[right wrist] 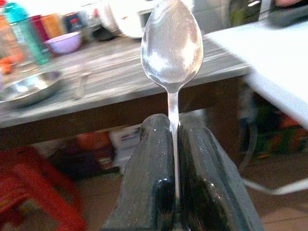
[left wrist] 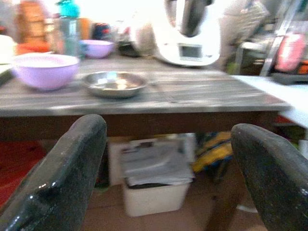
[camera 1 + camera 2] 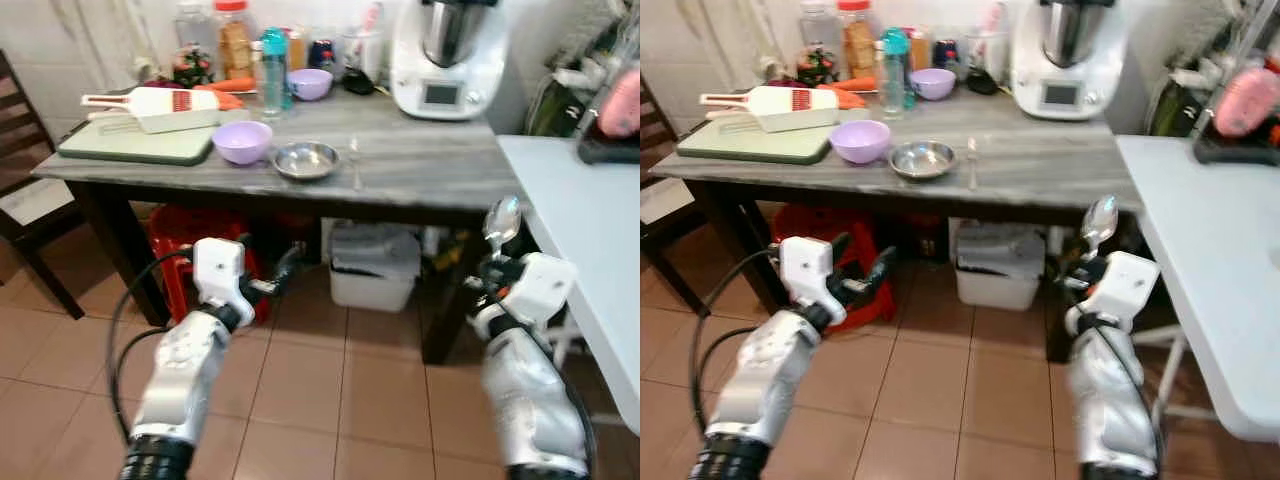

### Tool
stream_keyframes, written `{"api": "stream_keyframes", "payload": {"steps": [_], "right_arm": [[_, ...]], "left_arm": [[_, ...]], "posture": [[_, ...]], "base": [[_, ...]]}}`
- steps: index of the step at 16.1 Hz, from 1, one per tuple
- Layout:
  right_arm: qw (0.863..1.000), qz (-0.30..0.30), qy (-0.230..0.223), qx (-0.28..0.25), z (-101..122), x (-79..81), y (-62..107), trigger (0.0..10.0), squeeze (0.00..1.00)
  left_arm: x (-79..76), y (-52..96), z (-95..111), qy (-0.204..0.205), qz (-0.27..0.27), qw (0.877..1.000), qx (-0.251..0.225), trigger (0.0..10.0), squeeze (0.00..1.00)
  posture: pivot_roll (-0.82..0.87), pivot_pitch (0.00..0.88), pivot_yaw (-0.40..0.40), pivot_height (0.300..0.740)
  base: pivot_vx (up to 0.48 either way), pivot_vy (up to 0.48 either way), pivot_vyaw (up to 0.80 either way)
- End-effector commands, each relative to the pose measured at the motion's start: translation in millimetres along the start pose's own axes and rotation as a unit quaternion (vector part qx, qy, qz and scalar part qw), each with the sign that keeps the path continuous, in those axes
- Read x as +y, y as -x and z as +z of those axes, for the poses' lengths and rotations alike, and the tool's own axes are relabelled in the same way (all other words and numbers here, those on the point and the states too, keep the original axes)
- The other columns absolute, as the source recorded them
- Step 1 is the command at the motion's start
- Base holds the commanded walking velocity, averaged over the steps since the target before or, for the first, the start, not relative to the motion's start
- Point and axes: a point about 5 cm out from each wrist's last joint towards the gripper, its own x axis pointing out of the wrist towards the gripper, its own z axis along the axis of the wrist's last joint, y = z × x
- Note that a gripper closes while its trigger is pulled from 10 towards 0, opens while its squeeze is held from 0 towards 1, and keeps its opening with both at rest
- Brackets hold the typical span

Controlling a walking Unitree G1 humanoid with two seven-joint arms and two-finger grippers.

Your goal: Setting the table

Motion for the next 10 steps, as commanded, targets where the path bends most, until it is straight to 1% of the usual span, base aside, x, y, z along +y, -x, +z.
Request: {"api": "stream_keyframes", "payload": {"steps": [1, 10], "right_arm": [[1.0, 0.001, 0.0, -0.006, 3.7, -1.3, 0.0, 10.0, 0.0], [1.0, 0.003, 0.006, -0.005, 2.5, -1.1, 1.9, 10.0, 0.0]], "left_arm": [[-1.1, -2.1, 0.6, -0.001, -0.004, 1.0, 0.001, 10.0, 0.0], [-3.6, -1.5, 0.1, 0.005, -0.008, 1.0, 0.001, 10.0, 0.0]], "posture": [[-0.04, 0.0, 0.005, 0.74], [-0.05, 0.0, 0.009, 0.74]], "base": [[0.304, 0.0, 0.0], [0.322, 0.0, 0.0]]}}
